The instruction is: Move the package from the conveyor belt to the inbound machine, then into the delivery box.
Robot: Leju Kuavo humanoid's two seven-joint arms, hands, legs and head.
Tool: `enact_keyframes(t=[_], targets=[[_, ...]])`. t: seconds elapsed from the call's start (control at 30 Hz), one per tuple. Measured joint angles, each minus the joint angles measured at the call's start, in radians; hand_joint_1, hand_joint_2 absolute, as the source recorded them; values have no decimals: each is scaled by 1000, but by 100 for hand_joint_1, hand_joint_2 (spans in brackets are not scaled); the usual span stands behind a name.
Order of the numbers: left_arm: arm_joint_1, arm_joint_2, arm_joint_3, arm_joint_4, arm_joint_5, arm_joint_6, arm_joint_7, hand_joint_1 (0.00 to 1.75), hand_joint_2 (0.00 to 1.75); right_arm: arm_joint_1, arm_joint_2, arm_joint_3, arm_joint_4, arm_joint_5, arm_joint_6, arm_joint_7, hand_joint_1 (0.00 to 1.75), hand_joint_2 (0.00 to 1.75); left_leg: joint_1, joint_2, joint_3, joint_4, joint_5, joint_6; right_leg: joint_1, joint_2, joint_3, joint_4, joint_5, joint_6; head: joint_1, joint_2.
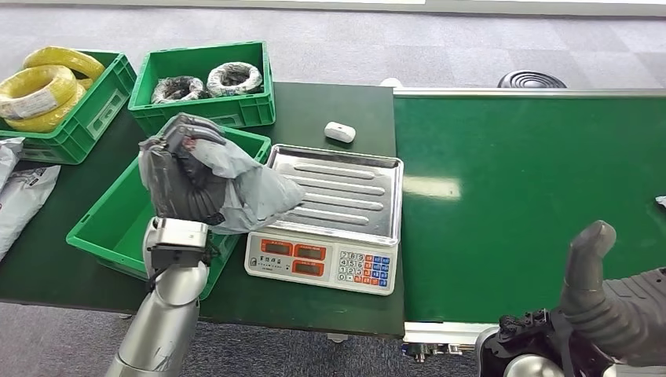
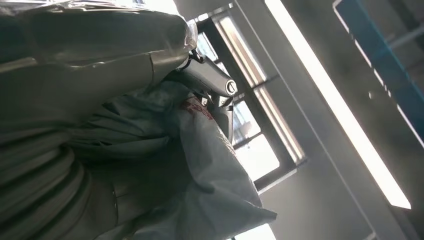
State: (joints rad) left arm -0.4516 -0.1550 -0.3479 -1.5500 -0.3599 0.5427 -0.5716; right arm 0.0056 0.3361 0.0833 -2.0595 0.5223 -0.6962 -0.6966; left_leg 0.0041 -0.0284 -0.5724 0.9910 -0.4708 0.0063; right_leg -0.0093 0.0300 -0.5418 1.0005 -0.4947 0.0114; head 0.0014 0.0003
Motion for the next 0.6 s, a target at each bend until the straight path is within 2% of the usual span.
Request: enact_keyframes(t=[0.23, 0.33, 0.4, 0.47, 0.53, 0.6], targets=[[-72, 6, 98, 15, -69, 118, 65, 162, 175, -1, 0, 7, 7, -2, 0, 0, 0, 175, 0, 0, 0, 0, 0, 0, 0, 0, 0, 0, 0, 0, 0, 0], [-124, 7, 154, 94, -101, 144, 92, 164, 175, 0, 0, 16, 8, -5, 0, 0, 0, 175, 0, 0, 0, 0, 0, -1, 0, 0, 0, 0, 0, 0, 0, 0], [-160, 8, 199, 173, -104, 147, 94, 152, 175, 0, 0, 22, 8, -7, 0, 0, 0, 175, 0, 0, 0, 0, 1, -1, 0, 0, 0, 0, 0, 0, 0, 0], [-190, 8, 240, 254, -97, 148, 87, 71, 175, 1, 0, 26, 8, -8, 0, 0, 0, 175, 0, 0, 0, 0, 1, -1, 1, 0, -1, 0, 0, 0, 0, 0], [-215, 9, 271, 337, -86, 148, 82, 0, 175, 1, 0, 28, 8, -9, 0, 0, 0, 175, 0, 0, 0, 0, 1, -1, 0, 0, 0, 0, 0, 0, 0, 0], [-236, 10, 294, 424, -80, 149, 82, 0, 175, 2, 0, 31, 8, -10, 0, 0, 0, 175, 0, 0, 0, 0, 1, -1, 0, 0, 0, 0, 0, 0, 0, 0]])
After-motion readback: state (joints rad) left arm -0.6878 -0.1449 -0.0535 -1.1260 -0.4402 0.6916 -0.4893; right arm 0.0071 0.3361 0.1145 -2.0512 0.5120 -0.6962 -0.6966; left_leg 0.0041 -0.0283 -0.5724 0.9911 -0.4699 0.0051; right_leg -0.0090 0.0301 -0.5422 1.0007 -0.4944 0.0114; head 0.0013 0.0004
